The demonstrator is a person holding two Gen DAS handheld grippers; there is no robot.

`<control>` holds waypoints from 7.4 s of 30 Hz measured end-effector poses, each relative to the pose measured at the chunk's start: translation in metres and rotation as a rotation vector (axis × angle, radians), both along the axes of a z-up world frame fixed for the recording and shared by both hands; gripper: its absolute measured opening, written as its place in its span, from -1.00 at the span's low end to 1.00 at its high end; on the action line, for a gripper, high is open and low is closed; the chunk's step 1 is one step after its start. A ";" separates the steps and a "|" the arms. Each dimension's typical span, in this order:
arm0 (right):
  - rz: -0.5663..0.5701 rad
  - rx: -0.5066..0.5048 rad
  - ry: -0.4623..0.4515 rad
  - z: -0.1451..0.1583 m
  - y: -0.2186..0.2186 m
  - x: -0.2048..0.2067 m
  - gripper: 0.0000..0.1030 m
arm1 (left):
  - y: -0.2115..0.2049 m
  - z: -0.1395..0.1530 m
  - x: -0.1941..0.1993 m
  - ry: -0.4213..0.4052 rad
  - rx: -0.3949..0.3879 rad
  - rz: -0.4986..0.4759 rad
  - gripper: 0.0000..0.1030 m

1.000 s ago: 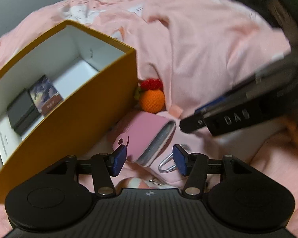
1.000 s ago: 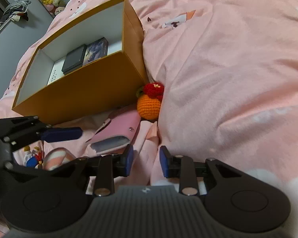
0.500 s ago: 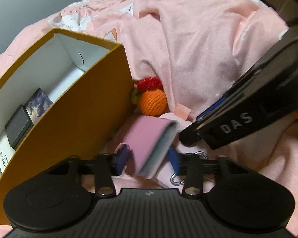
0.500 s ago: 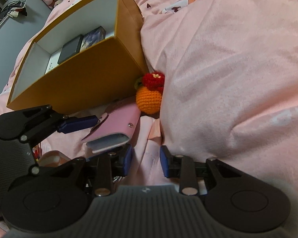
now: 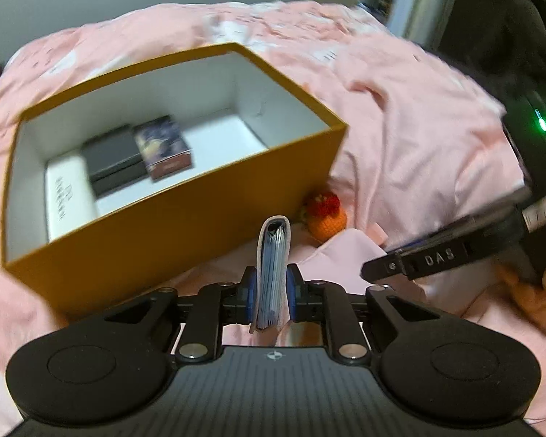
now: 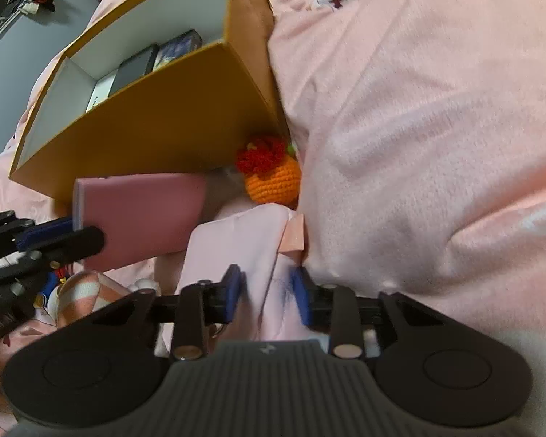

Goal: Organize objects
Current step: 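Carry pink wallet and pink pouch over the box with both grippers, then lower pink wallet into the box and open left gripper, then lower pink pouch with carabiner into the box and open right gripper, then withdraw both grippers toward the striped cup and plush toys, then close left gripper on sailor duck plush while right gripper grips striped-cup plush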

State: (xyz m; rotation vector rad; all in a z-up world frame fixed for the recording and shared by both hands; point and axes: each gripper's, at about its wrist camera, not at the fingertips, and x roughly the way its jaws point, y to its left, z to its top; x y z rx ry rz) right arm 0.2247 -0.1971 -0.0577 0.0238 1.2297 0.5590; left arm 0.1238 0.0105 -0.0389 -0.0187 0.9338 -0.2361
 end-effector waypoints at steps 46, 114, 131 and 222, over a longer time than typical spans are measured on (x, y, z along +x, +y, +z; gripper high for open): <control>0.108 -0.058 -0.496 0.119 0.096 0.059 -0.56 | 0.067 0.038 0.086 -0.122 -0.123 0.120 -0.66; 0.012 -0.001 -0.546 0.121 0.064 0.118 -0.55 | 0.027 -0.045 0.238 0.163 0.055 -0.123 -0.23; 0.074 0.005 -0.462 0.106 0.104 0.126 -0.56 | 0.082 0.005 0.179 0.046 -0.041 0.096 -0.23; 0.282 0.017 -0.234 0.013 0.104 -0.067 0.08 | 0.104 -0.060 -0.054 0.324 -0.327 0.677 0.41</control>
